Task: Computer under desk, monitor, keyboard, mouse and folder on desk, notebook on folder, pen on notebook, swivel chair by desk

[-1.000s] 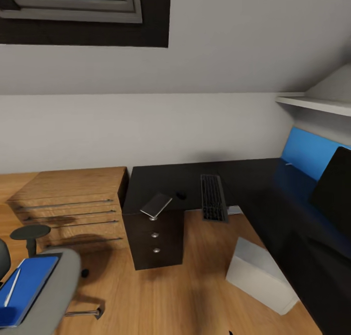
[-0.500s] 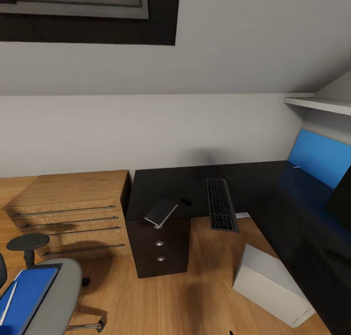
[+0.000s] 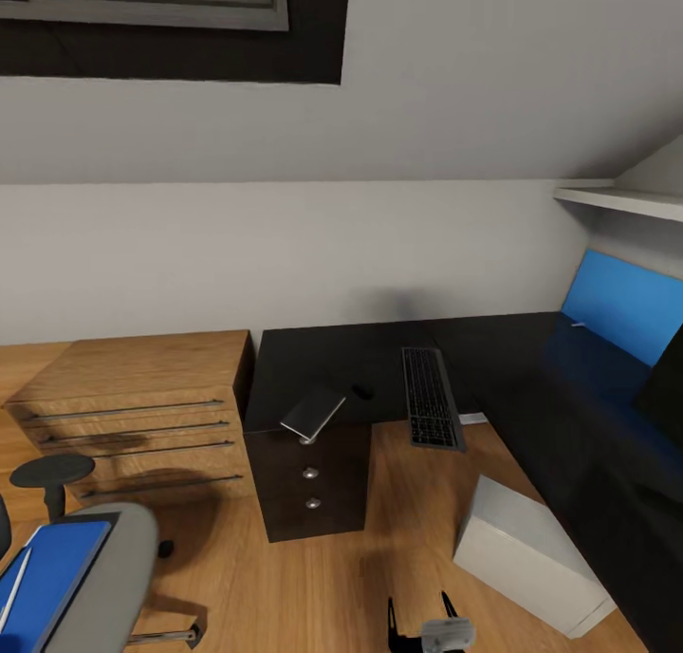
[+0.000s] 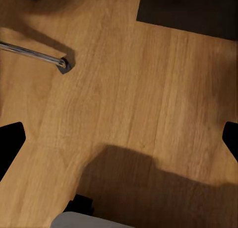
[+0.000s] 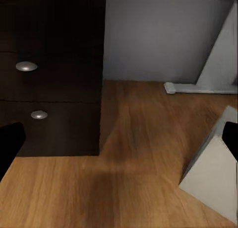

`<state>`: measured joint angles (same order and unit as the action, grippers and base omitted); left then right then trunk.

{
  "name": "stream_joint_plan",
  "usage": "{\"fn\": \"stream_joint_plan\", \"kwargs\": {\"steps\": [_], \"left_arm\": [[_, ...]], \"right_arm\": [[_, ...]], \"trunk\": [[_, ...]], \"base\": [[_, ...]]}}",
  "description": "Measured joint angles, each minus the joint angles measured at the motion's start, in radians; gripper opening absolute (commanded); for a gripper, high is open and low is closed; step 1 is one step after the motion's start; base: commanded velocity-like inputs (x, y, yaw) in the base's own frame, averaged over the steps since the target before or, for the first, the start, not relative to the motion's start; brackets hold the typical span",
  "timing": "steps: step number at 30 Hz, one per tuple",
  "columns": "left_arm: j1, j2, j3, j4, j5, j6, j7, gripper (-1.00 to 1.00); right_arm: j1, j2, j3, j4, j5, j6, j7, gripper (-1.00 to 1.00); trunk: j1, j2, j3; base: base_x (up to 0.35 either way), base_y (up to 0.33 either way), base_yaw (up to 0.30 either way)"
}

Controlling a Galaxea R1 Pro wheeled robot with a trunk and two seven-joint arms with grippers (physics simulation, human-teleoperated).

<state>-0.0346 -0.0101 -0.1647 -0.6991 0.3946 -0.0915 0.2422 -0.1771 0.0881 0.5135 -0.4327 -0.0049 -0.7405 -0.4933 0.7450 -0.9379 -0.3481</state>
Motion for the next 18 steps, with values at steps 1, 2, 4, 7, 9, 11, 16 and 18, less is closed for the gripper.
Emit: {"fn": "stream_joint_plan", "kwargs": {"steps": [1, 2, 4, 7, 9, 11, 16, 18], "left_arm": [[0.0, 0.0, -0.001, -0.005, 0.0, 0.0, 0.0, 1.0], [0.001, 0.0, -0.002, -0.024, 0.0, 0.0, 0.0, 1.0], [0.058, 0.002, -0.006, -0.2, -0.003, 0.022, 0.002, 1.0], [0.107, 0.005, -0.007, -0.343, -0.003, 0.072, 0.003, 1.0], [0.146, 0.007, -0.008, -0.477, 0.0, 0.167, 0.008, 1.0], [0.166, 0.008, -0.008, -0.566, -0.001, 0.252, 0.016, 1.0], [0.197, 0.006, -0.01, -0.805, 0.0, 0.482, 0.061, 1.0], [0.201, -0.003, -0.018, -0.861, 0.001, 0.522, 0.071, 1.0]], "right_arm": [[-0.002, -0.002, -0.01, -0.011, -0.019, 0.0, 0.007, 1.0], [-0.006, -0.005, -0.027, -0.036, -0.061, 0.002, 0.029, 1.0], [-0.015, -0.025, -0.108, -0.155, -0.3, 0.024, 0.2, 1.0], [-0.019, -0.034, -0.143, -0.213, -0.433, 0.071, 0.293, 1.0], [-0.022, -0.042, -0.166, -0.269, -0.544, 0.144, 0.373, 1.0], [-0.026, -0.051, -0.186, -0.308, -0.611, 0.198, 0.414, 1.0], [-0.034, -0.081, -0.316, -0.449, -0.814, 0.386, 0.472, 1.0], [-0.035, -0.087, -0.397, -0.523, -0.904, 0.493, 0.482, 1.0]], "trunk": [[0.004, -0.007, -0.003], [0.008, -0.014, -0.006], [0.015, -0.028, -0.013], [0.027, -0.049, -0.022], [0.034, -0.063, -0.028], [0.042, -0.077, -0.035], [0.061, -0.112, -0.05], [0.069, -0.126, -0.057]], "base": [[0.0, 0.0, 0.0], [0.0, 0.0, 0.0], [0.0, 0.0, 0.0], [0.0, 0.0, 0.0], [0.0, 0.0, 0.0], [0.0, 0.0, 0.0], [0.0, 0.0, 0.0], [0.0, 0.0, 0.0]]}}
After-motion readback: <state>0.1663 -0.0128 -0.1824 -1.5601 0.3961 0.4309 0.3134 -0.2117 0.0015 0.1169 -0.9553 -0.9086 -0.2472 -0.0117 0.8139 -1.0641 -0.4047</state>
